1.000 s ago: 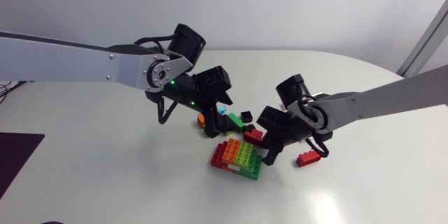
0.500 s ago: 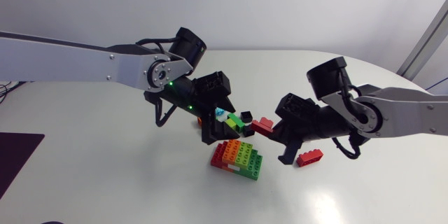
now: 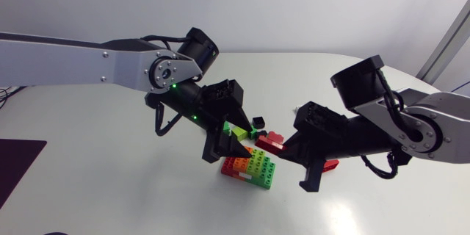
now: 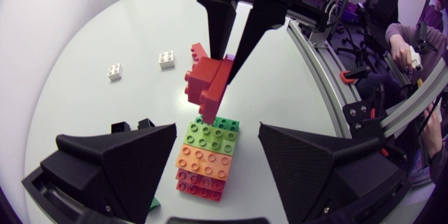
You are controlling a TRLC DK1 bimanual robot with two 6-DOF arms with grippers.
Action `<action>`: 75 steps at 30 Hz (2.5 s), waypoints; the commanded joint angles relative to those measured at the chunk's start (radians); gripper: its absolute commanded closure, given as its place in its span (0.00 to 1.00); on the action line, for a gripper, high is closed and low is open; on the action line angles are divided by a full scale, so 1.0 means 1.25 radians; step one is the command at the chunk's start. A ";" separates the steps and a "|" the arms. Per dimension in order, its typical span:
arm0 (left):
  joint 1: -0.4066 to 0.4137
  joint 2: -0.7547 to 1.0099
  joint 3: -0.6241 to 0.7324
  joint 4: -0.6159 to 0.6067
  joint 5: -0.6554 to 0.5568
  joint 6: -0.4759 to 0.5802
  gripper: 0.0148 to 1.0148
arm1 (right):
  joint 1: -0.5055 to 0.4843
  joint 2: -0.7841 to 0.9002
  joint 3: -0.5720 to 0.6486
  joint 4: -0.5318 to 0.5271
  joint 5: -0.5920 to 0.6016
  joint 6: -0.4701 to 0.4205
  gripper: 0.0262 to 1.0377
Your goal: Disassemble duplo
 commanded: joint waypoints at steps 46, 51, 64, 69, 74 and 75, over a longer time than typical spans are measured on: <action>-0.062 -0.117 -0.095 0.038 -0.024 0.062 0.78 | 0.002 -0.131 0.008 -0.091 -0.035 0.056 0.13; -0.069 -0.117 -0.105 0.044 -0.028 0.053 0.78 | -0.008 -0.113 -0.014 -0.084 0.005 0.051 0.13; -0.082 -0.128 -0.110 0.068 -0.087 -0.028 0.17 | -0.290 -0.186 -0.104 -0.224 0.060 -0.097 0.12; -0.083 -0.137 -0.117 0.072 -0.104 -0.039 0.14 | -0.402 -0.197 -0.158 -0.257 0.051 -0.257 0.12; -0.068 -0.157 -0.140 0.073 -0.104 -0.038 0.13 | -0.539 -0.187 -0.192 -0.297 0.043 -0.438 0.12; -0.064 -0.158 -0.143 0.073 -0.104 -0.036 0.13 | -0.571 -0.170 -0.197 -0.297 0.039 -0.471 0.12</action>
